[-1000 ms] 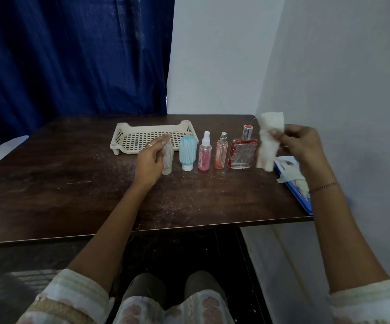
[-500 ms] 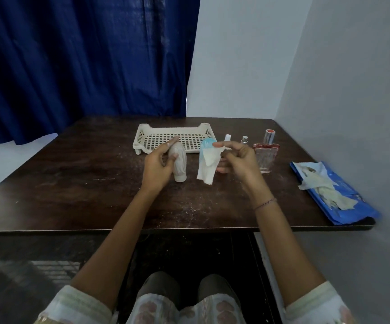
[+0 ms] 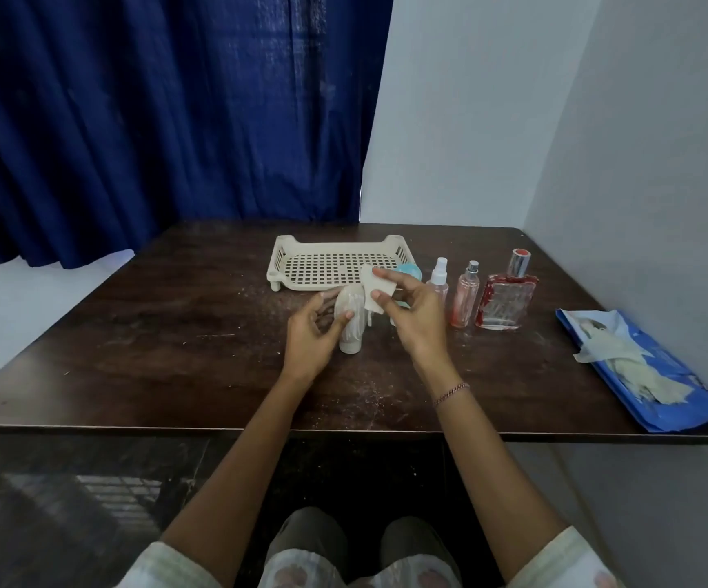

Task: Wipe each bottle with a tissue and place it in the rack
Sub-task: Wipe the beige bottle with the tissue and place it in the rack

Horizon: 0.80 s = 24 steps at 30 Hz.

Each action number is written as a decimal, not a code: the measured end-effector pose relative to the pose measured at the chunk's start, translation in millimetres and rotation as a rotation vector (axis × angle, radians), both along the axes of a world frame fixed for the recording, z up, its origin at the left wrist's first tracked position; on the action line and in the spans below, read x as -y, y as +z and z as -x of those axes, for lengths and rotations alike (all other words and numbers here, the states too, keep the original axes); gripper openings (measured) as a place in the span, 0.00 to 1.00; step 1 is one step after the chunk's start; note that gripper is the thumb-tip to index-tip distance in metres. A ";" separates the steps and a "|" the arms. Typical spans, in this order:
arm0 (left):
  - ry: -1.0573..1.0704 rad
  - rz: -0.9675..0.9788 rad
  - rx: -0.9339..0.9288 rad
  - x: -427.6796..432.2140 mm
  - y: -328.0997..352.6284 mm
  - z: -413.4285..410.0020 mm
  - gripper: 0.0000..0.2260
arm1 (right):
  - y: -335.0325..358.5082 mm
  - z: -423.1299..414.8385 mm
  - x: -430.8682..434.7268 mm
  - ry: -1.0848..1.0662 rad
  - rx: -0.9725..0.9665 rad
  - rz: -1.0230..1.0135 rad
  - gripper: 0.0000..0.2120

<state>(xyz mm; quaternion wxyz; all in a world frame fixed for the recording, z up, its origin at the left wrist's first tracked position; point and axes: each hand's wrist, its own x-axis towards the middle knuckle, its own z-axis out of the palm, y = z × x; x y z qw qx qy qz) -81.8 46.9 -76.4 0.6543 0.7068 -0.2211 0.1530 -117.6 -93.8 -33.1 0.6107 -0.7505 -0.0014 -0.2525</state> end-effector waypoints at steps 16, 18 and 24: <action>0.079 -0.052 0.112 -3.5 -2.6 0.1 0.12 | -18.4 -5.3 -28.0 0.009 0.334 0.608 0.16; 0.105 -0.068 0.119 -3.2 -3.2 0.0 0.15 | -22.5 -7.0 -20.8 0.055 0.384 0.869 0.20; 0.118 -0.087 0.144 -2.2 -5.1 -1.3 0.10 | -18.6 -6.5 -12.8 0.049 0.420 0.775 0.17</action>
